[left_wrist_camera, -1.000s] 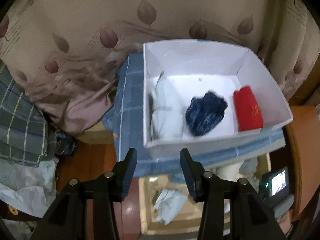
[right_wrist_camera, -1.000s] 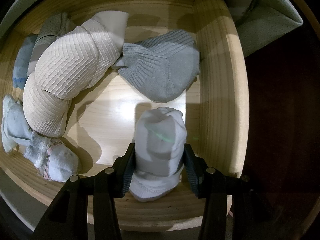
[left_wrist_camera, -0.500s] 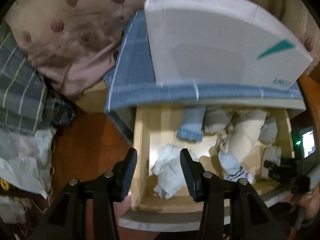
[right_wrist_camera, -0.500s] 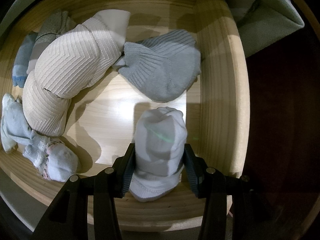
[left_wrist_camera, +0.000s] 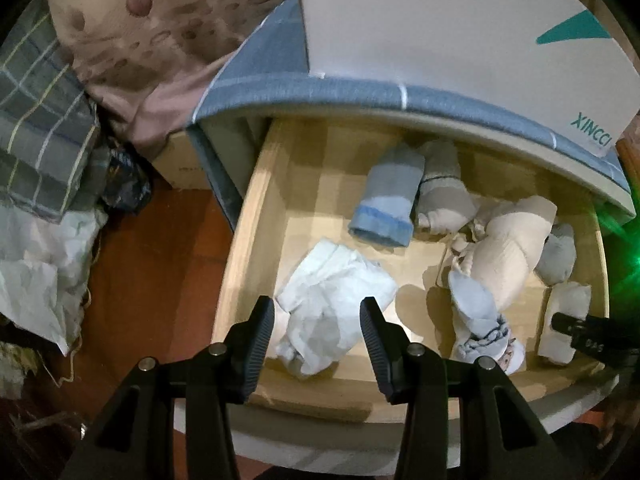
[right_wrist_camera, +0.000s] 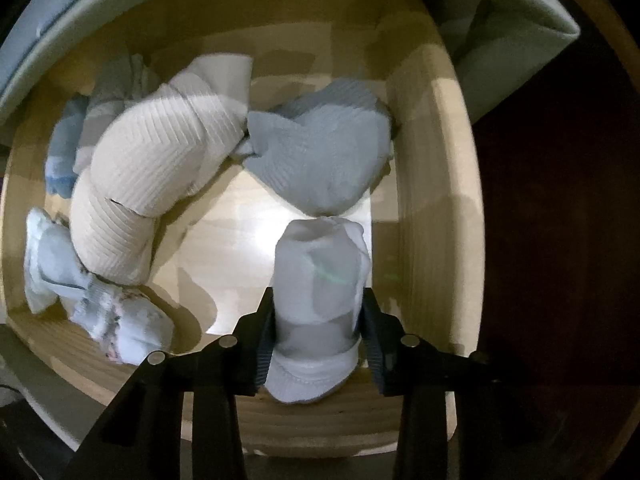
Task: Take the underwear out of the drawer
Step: 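Carry the white rolled sock into the white box and open the right gripper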
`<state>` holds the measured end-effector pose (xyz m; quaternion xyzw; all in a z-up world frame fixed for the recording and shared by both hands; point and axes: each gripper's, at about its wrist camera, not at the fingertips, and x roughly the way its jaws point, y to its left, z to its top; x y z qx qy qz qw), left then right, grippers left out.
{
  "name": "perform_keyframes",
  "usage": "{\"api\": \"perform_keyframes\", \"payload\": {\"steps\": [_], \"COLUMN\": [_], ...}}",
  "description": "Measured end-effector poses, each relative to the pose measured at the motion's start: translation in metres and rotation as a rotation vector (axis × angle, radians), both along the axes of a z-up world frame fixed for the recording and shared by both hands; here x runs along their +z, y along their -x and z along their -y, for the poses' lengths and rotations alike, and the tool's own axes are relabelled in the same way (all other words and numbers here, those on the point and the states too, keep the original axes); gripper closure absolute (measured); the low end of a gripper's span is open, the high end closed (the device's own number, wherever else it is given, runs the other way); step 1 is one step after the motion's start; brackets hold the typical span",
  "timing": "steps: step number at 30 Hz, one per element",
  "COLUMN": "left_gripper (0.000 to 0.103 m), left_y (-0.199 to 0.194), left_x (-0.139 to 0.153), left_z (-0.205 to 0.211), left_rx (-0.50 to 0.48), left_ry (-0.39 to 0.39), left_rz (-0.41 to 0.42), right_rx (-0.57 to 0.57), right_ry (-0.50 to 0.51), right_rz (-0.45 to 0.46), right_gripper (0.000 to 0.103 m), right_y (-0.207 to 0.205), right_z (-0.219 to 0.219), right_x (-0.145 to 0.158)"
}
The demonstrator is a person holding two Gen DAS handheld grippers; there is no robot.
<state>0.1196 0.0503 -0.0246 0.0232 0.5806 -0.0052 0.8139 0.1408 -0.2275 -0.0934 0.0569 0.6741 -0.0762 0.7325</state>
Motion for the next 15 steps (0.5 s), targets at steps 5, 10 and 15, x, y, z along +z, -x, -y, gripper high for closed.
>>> {"api": "perform_keyframes", "payload": {"steps": [5,10,15], "left_gripper": [0.058,0.058,0.058], "left_y": [0.002,0.003,0.001], "left_x": [-0.001,-0.002,-0.004], "left_z": [-0.006,-0.004,0.0], "left_rx": [0.025,0.021,0.007], "left_ry": [-0.009,-0.028,-0.044], "left_rz": [0.02,0.014,0.011], "right_rx": [0.017,0.033,0.068], "right_ry": [-0.002,-0.026,-0.014], "right_rz": [0.054,0.11,0.157], "right_gripper": [0.067,0.067,0.067], "right_y": [0.008,0.017,0.024], "right_z": [0.009,0.025,0.033], "right_x": [0.019,0.052,0.093]}}
